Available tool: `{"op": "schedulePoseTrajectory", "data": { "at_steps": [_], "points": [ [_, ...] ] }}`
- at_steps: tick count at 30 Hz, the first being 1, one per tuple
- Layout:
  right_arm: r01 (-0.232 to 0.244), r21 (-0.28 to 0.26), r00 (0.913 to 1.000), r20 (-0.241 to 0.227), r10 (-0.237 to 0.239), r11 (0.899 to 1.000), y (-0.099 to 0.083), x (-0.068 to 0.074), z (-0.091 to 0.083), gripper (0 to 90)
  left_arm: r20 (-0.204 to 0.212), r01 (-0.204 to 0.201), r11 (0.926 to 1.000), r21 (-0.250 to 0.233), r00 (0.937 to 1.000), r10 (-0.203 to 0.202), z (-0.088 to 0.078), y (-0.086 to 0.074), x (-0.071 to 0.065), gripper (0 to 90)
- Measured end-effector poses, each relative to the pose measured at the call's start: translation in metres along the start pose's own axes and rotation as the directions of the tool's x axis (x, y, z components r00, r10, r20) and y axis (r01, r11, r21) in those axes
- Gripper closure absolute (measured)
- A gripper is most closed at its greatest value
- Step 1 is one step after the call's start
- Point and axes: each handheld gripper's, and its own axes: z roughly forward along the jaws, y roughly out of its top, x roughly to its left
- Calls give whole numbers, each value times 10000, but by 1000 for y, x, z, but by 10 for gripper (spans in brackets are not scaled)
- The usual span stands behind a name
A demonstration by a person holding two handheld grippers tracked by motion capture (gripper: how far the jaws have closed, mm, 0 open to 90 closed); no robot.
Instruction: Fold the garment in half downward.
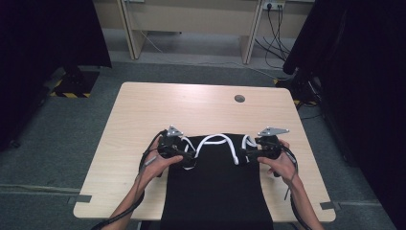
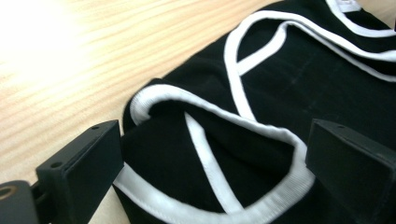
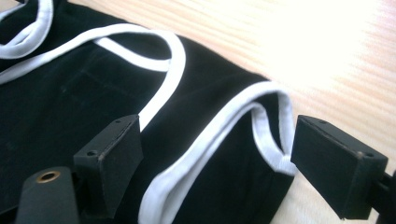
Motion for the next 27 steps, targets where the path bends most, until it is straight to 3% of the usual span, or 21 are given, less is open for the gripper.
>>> {"op": "schedulePoseTrajectory", "data": {
  "at_steps": [5, 12, 16, 19, 20, 23, 27],
  "points": [
    [111, 161, 9998, 187, -114, 9998, 11, -5, 13, 171, -219, 53, 9999, 106, 9997, -51, 6, 7, 6, 34],
    [43, 682, 9993, 378, -69, 9977, 19, -15, 34, 173, -304, 251, 9977, 633, 9993, -232, 24, 13, 14, 34],
    [185, 1074, 9987, 459, -236, 9940, 19, -18, 44, 172, -501, -235, 9960, 867, 9984, 279, 29, 13, 12, 47],
    [383, 1030, 9986, 337, -420, 9939, 19, -17, 44, 247, -574, -596, 9938, 935, 9962, 652, 28, 14, 8, 162],
    [480, 985, 9984, 264, -508, 9940, 18, -16, 43, 308, -657, -824, 9918, 979, 9939, 891, 27, 14, 6, 219],
    [699, 885, 9975, -16, -700, 9936, 17, -11, 39, 508, -404, -1105, 9899, 894, 9926, 1144, 23, 12, -1, 409],
    [707, 869, 9968, -430, -672, 9937, 16, -7, 37, 727, 12, -1212, 9907, 613, 9926, 1213, 22, 9, -3, 656]
  ]
}}
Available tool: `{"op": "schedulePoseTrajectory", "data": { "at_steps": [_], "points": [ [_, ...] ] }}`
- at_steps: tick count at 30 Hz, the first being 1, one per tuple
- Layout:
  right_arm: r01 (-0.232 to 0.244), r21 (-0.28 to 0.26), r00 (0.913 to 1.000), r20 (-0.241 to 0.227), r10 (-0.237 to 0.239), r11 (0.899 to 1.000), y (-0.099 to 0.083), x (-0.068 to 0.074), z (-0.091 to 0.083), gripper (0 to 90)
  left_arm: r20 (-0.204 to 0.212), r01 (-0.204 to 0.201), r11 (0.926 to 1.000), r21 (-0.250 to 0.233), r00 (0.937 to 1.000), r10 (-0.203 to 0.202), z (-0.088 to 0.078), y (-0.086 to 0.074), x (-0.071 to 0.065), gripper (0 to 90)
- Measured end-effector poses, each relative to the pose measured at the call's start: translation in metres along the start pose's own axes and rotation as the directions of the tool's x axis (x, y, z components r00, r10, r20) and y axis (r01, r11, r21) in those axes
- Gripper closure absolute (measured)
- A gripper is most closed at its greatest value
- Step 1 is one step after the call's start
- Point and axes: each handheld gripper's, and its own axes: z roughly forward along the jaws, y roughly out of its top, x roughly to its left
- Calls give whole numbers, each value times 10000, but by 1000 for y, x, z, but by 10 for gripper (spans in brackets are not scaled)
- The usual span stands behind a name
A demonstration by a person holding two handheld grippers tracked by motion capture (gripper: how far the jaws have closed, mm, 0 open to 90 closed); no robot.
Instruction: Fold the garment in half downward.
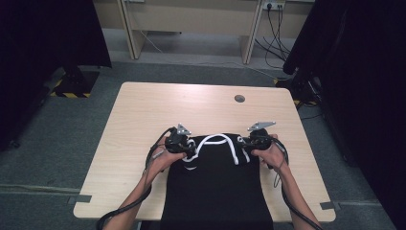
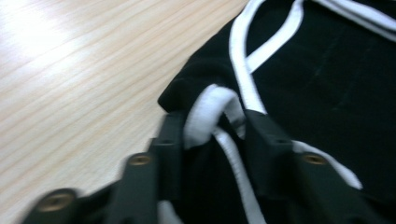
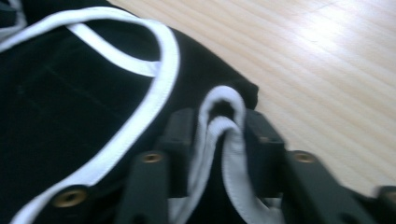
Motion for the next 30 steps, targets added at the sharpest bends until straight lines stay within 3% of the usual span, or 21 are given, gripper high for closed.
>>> {"op": "schedulePoseTrajectory", "data": {
  "at_steps": [2, 7, 14, 22, 30],
  "points": [
    [33, -5, 10000, -82, -33, 10000, 0, 1, 0, 770, 121, 54, 9999, -127, 9999, -52, 0, -2, -1, 730],
    [-20, -319, 9998, -188, 14, 9995, 0, 1, -5, 799, 66, -191, 9993, -331, 9998, 193, -4, -2, -5, 782],
    [252, -867, 9997, -55, -258, 9959, 7, 7, -23, 805, -8, -495, 9972, -555, 9988, 495, -16, 6, -6, 792],
    [583, -1127, 9983, 100, -575, 9919, 26, 12, -35, 809, -93, -425, 9966, -707, 9991, 419, -21, 17, 0, 792],
    [630, -1376, 9975, 390, -582, 9885, 53, 5, -43, 810, -627, -245, 9941, -1059, 9979, 179, -25, 43, 17, 793]
  ]
}}
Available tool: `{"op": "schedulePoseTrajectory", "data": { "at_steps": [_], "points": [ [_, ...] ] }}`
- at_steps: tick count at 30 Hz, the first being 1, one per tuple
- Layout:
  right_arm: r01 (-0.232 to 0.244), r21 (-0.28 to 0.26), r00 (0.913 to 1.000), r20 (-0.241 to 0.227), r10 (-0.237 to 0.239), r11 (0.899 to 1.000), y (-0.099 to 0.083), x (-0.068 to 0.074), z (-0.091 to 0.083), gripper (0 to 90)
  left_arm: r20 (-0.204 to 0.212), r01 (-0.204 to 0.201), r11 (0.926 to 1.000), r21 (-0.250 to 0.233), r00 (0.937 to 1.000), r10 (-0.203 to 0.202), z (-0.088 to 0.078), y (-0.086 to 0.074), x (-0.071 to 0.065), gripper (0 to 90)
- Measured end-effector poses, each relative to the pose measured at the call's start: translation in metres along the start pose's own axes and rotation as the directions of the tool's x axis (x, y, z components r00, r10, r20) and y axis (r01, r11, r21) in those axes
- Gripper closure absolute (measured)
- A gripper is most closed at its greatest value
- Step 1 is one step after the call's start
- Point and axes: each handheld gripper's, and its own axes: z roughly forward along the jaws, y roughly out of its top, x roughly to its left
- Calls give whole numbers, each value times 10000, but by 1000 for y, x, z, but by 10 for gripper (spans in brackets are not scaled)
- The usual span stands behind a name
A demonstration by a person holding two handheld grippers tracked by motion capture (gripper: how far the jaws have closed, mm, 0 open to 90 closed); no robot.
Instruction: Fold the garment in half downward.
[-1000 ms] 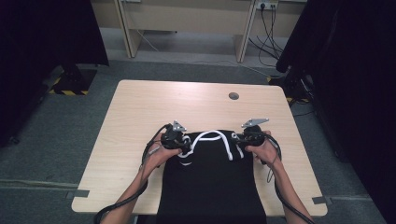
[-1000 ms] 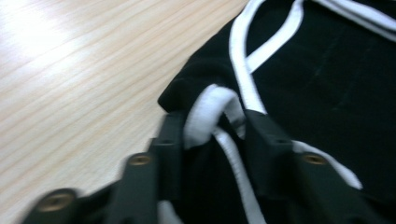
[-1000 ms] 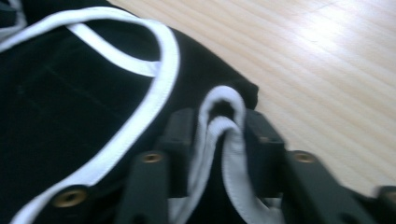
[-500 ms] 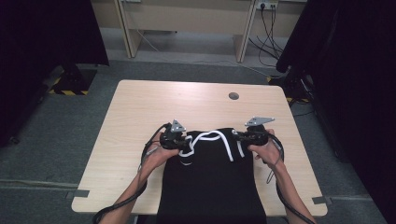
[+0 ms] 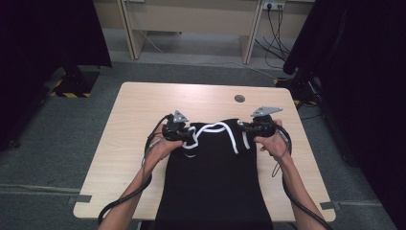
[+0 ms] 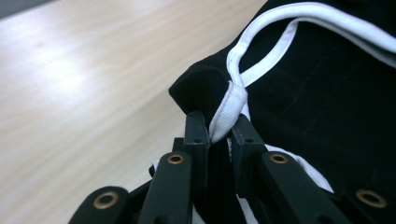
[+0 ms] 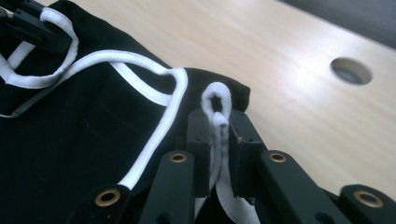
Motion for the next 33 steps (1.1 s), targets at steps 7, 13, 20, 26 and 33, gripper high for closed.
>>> {"op": "schedulePoseTrajectory", "data": {
  "at_steps": [7, 13, 20, 26, 33],
  "points": [
    [97, -435, 9996, 286, -84, 9990, 26, -7, -10, 810, -442, 21, 9984, -557, 9990, -45, -9, 27, 9, 791],
    [411, -1119, 9990, 245, -386, 9929, 37, -2, -27, 810, -561, -159, 9912, -1313, 9984, 86, -30, 34, 5, 788],
    [925, -1471, 9945, -346, -986, 9848, 2, 30, -35, 810, -262, -741, 9857, -1514, 9971, 709, -44, -5, -21, 781],
    [1212, -1307, 9898, -592, -1297, 9840, -41, 53, -35, 810, 82, -1072, 9838, -1436, 9940, 1095, -51, -44, -48, 773],
    [1303, -1397, 9873, -729, -1414, 9816, -75, 72, -51, 808, 292, -1500, 9819, -1156, 9876, 1543, -63, -79, -69, 753]
  ]
}}
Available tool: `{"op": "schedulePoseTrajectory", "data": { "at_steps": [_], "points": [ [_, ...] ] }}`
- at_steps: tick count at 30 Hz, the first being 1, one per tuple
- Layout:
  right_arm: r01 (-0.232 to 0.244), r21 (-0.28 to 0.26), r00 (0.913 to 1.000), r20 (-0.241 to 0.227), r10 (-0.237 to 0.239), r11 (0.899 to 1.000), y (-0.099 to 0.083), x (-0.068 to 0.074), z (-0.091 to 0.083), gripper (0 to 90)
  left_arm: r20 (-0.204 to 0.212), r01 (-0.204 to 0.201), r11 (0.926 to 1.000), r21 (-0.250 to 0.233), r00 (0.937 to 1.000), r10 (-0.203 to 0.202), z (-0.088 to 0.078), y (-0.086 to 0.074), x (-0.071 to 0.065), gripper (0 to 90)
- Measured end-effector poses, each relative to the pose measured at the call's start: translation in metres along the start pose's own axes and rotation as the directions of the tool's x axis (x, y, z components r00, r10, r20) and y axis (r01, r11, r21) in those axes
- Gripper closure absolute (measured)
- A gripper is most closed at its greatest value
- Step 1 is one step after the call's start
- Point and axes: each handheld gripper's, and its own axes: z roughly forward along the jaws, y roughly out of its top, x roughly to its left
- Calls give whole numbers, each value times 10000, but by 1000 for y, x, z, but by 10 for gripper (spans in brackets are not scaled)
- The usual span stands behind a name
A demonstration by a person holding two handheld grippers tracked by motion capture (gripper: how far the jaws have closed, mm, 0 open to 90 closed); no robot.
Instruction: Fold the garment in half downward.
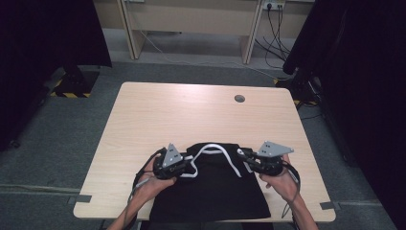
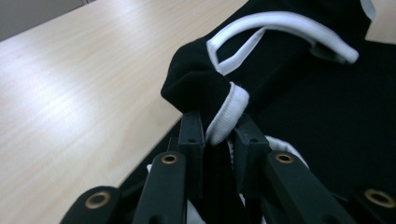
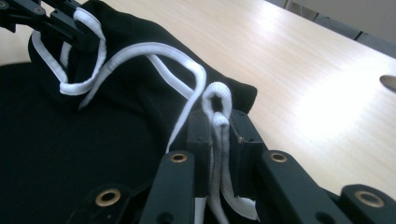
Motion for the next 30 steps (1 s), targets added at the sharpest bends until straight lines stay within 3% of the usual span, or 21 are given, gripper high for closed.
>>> {"op": "schedulePoseTrajectory", "data": {
  "at_steps": [5, 6, 11, 16, 17, 26, 30],
  "points": [
    [45, 31, 9998, -206, -44, 10000, -16, 17, -13, 806, 375, 179, 9998, -87, 9991, -176, -21, -25, -18, 718],
    [83, 207, 9995, -309, -76, 9998, -26, 27, -18, 803, 466, 168, 9999, 37, 9988, -169, -26, -34, -24, 691],
    [164, 713, 9988, -464, -131, 9973, -45, 43, -25, 799, 664, -48, 9981, 610, 9978, 7, -33, -53, -36, 610],
    [231, 1194, 9977, -666, -152, 9926, -57, 51, -25, 798, 720, -155, 9958, 898, 9974, 90, -37, -56, -40, 584],
    [284, 1493, 9975, -684, -183, 9884, -62, 54, -24, 798, 651, -224, 9952, 958, 9977, 162, -36, -56, -41, 579],
    [299, 1857, 9992, -307, -246, 9821, -59, 43, -19, 799, 621, -332, 9924, 1181, 9977, 260, -11, -41, -26, 577],
    [-205, 1901, 9997, 140, 181, 9816, -56, 15, -9, 791, 586, -400, 9934, 1073, 9977, 338, 20, -26, -4, 570]
  ]
}}
